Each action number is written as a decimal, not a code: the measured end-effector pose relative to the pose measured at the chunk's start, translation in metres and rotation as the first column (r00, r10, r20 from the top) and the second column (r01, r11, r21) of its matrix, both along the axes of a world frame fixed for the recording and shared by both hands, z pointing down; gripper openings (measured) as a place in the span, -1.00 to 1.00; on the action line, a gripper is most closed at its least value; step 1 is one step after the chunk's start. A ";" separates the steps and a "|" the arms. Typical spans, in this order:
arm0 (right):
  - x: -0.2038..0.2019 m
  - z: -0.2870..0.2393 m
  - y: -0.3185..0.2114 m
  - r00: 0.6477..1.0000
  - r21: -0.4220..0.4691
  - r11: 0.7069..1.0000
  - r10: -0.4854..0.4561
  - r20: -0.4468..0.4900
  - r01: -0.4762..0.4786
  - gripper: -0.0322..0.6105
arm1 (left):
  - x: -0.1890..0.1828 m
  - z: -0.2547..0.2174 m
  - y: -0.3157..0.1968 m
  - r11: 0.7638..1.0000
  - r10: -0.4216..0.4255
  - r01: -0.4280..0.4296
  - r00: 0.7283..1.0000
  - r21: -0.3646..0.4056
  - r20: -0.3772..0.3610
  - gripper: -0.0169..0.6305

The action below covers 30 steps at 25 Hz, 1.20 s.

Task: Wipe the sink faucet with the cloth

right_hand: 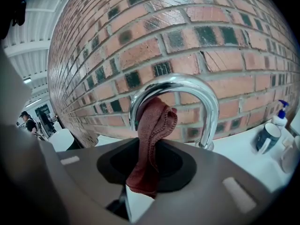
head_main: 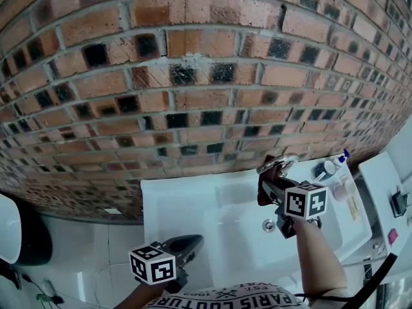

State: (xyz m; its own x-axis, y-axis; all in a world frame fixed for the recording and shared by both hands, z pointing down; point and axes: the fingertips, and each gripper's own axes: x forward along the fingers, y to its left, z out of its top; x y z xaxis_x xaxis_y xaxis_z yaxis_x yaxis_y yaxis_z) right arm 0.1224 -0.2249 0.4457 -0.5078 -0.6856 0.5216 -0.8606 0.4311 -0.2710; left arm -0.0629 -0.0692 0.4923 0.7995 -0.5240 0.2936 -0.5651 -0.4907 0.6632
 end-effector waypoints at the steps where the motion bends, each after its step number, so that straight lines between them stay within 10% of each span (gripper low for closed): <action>1: 0.001 0.001 0.000 1.000 -0.004 1.000 0.002 0.002 -0.002 -0.61 | -0.001 0.000 -0.001 1.000 -0.002 0.002 1.000 0.001 0.001 -0.93; 30: -0.077 0.049 0.169 0.897 -0.145 0.916 -0.318 0.306 0.374 -0.63 | 0.026 -0.015 0.009 0.998 0.047 -0.049 0.995 0.028 0.086 -0.93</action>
